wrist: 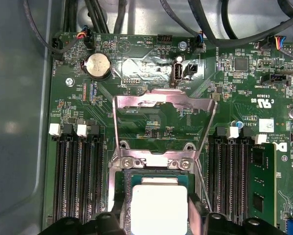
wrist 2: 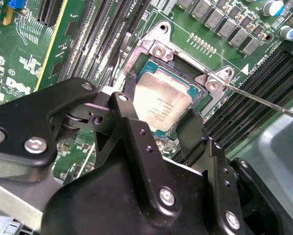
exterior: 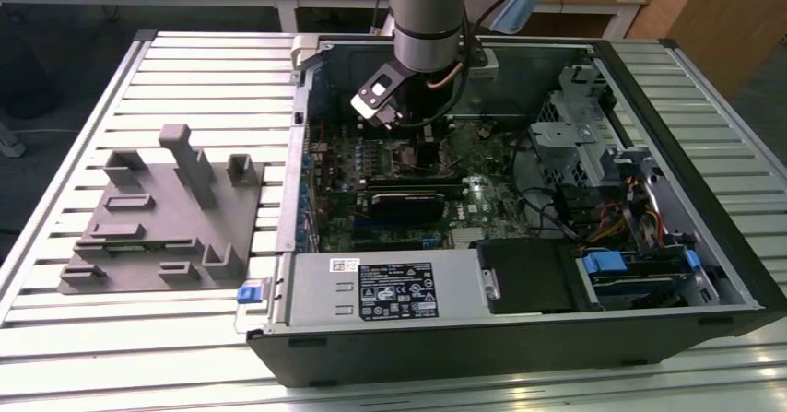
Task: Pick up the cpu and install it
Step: 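Place the cpu into insertion slot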
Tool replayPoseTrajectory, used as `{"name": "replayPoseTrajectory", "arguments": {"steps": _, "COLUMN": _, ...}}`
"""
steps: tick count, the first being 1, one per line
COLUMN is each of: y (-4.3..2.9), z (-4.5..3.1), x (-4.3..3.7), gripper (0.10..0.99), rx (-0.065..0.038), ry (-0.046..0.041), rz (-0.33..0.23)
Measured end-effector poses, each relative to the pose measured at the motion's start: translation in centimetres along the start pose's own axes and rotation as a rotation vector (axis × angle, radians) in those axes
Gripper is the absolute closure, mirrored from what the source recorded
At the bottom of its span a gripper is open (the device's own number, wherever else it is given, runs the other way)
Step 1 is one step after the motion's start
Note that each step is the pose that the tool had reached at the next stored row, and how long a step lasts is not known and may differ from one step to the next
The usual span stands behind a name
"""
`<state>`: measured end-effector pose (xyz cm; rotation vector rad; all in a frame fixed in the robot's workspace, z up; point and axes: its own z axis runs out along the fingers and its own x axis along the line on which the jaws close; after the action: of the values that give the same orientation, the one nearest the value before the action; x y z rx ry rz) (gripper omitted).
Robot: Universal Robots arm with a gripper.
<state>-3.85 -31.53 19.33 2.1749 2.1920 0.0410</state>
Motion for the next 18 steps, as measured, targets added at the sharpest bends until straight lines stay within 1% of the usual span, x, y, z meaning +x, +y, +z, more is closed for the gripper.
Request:
{"name": "replayPoseTrajectory", "arguments": {"steps": 2, "y": -0.01, "z": 0.01, "x": 0.00, "gripper": 0.475, "rx": 0.000, "ry": 0.0007, "rz": 0.000}}
{"name": "replayPoseTrajectory", "arguments": {"steps": 8, "y": -0.01, "z": 0.07, "x": 0.05, "gripper": 0.475, "rx": 0.000, "ry": 0.0079, "rz": 0.000}}
{"name": "replayPoseTrajectory", "arguments": {"steps": 13, "y": -0.01, "z": 0.14, "x": 0.06, "gripper": 0.475, "rx": 0.000, "ry": 0.0165, "rz": 0.001}}
{"name": "replayPoseTrajectory", "arguments": {"steps": 18, "y": -0.01, "z": 0.05, "x": 0.05, "gripper": 0.475, "rx": 0.000, "ry": 0.0173, "rz": 0.001}}
